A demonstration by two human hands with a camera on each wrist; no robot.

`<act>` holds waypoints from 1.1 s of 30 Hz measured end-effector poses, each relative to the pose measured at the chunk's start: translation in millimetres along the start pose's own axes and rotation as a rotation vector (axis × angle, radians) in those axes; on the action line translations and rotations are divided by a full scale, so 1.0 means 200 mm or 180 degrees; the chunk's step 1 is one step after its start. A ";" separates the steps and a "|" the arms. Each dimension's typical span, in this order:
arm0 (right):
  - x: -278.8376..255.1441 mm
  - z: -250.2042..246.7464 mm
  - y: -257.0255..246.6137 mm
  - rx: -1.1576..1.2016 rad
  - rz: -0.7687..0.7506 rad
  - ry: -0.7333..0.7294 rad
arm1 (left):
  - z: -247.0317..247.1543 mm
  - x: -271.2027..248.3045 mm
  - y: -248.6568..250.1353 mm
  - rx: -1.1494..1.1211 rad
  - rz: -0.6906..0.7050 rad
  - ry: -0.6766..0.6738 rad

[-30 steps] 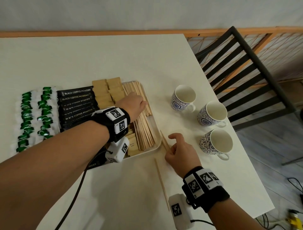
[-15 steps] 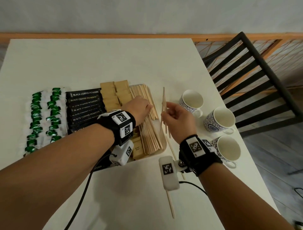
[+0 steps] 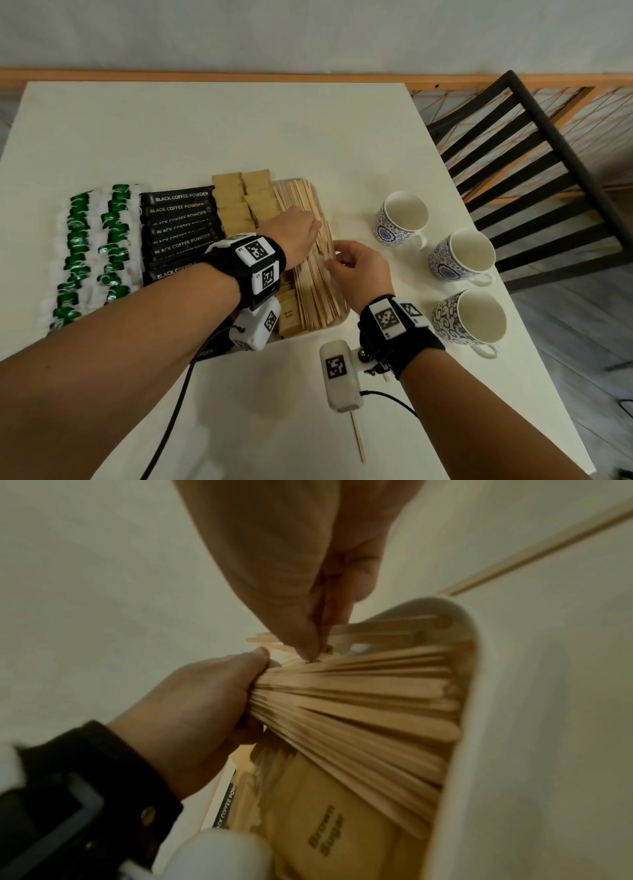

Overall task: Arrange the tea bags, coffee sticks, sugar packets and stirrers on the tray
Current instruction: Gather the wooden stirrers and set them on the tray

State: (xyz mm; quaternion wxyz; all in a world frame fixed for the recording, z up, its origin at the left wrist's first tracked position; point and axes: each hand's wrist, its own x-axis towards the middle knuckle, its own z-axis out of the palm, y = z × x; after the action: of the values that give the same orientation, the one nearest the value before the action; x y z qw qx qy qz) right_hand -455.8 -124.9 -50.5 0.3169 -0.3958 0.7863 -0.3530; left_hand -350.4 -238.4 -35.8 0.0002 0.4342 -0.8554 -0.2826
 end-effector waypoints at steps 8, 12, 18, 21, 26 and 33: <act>-0.04 -0.02 0.00 -0.0311 -0.0174 -0.0156 | -0.01 0.00 0.01 -0.0038 -0.0008 0.0009; -0.06 -0.03 0.00 -0.0807 -0.0459 -0.0086 | -0.03 -0.02 0.02 0.0081 -0.0068 0.0054; -0.07 -0.03 0.02 -0.0869 -0.0487 -0.0011 | -0.06 -0.03 0.02 0.0179 0.0005 0.0059; -0.07 -0.03 0.02 -0.0863 -0.0497 -0.0009 | -0.08 -0.04 0.02 0.0290 0.0037 0.0061; -0.07 -0.04 0.04 -0.0798 -0.0517 0.0156 | -0.11 -0.07 0.02 0.0277 0.0068 0.0275; -0.06 -0.03 0.04 -0.0738 -0.0444 0.0153 | -0.17 -0.11 0.02 -0.0205 -0.0222 0.0428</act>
State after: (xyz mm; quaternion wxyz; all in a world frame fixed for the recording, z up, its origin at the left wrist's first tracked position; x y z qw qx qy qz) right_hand -458.4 -109.9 -50.4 0.2248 -0.4749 0.7998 -0.2903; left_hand -331.7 -237.7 0.6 0.0618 0.4814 -0.8283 -0.2800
